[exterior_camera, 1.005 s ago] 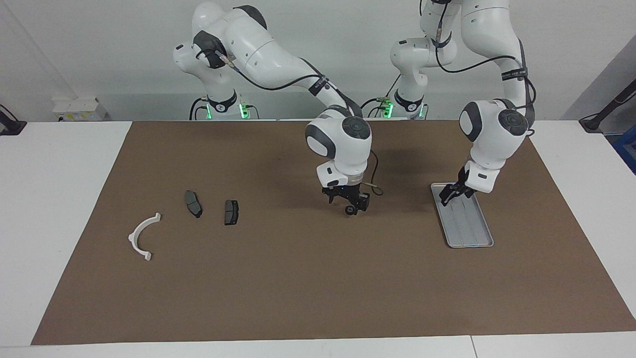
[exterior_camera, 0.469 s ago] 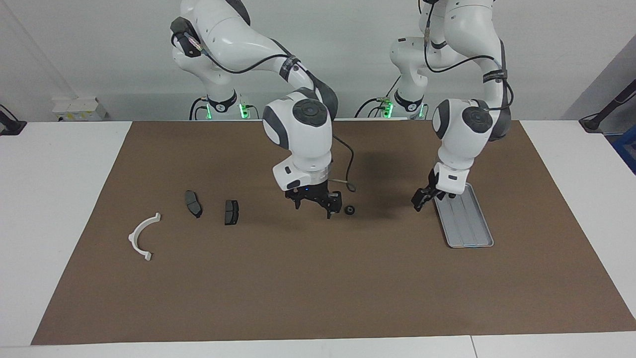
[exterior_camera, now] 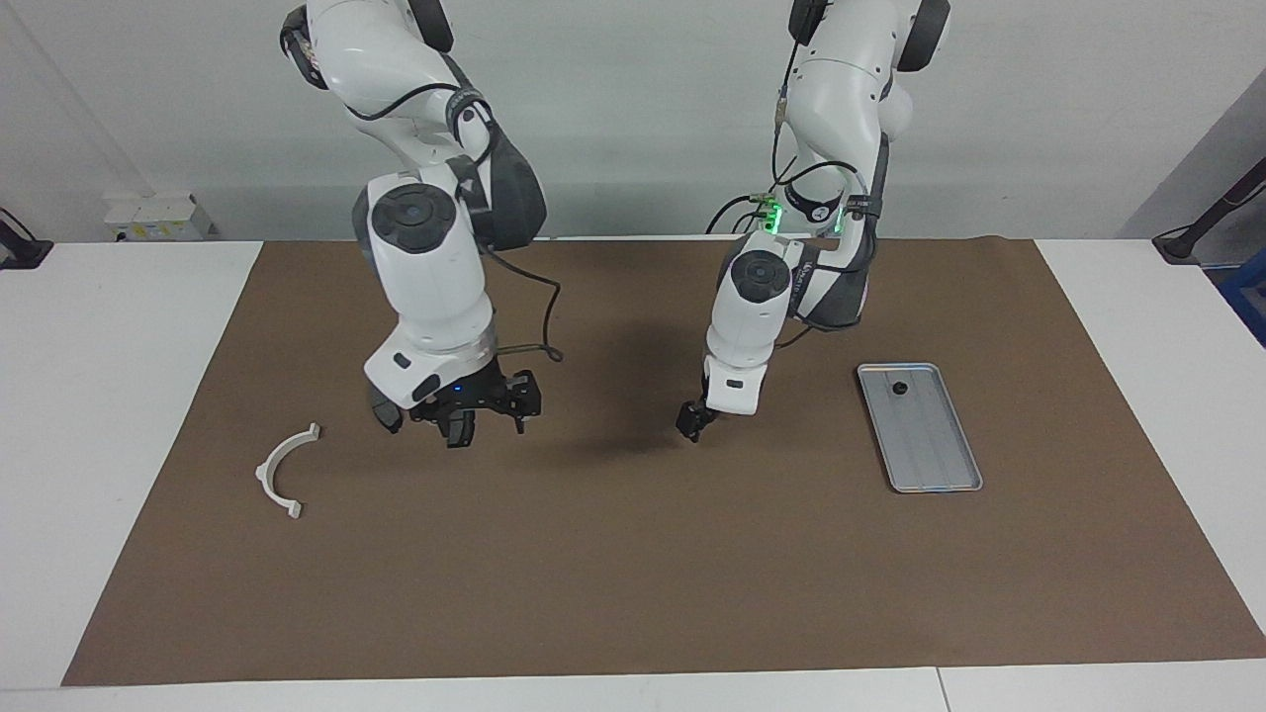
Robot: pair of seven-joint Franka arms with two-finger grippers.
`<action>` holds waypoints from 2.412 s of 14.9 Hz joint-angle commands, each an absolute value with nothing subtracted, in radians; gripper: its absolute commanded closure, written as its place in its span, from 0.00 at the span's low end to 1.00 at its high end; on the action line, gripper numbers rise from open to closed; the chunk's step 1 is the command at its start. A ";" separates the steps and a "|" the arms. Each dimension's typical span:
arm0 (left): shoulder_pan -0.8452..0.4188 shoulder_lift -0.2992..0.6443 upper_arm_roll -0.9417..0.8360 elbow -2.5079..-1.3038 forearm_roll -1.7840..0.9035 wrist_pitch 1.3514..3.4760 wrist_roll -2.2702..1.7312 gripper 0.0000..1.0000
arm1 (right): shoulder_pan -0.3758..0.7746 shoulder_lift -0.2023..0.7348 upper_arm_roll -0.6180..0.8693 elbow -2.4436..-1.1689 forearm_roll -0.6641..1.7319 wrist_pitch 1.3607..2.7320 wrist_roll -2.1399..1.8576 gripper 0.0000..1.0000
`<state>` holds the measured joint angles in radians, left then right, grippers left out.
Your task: Pick bearing gear from pile to tray
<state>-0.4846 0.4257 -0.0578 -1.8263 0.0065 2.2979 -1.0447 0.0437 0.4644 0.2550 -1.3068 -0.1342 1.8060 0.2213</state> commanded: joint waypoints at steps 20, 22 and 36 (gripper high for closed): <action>-0.541 0.407 -0.040 -1.878 0.026 2.322 -1.120 0.45 | -0.003 -0.060 0.012 -1.617 -0.014 1.565 -0.097 0.00; -0.542 0.407 -0.040 -1.882 0.026 2.330 -1.126 0.46 | -0.005 -0.060 0.011 -1.617 0.000 1.537 -0.095 0.00; -0.549 0.411 -0.038 -1.878 0.029 2.327 -1.140 0.78 | -0.006 -0.040 0.017 -1.617 0.002 1.546 -0.066 0.00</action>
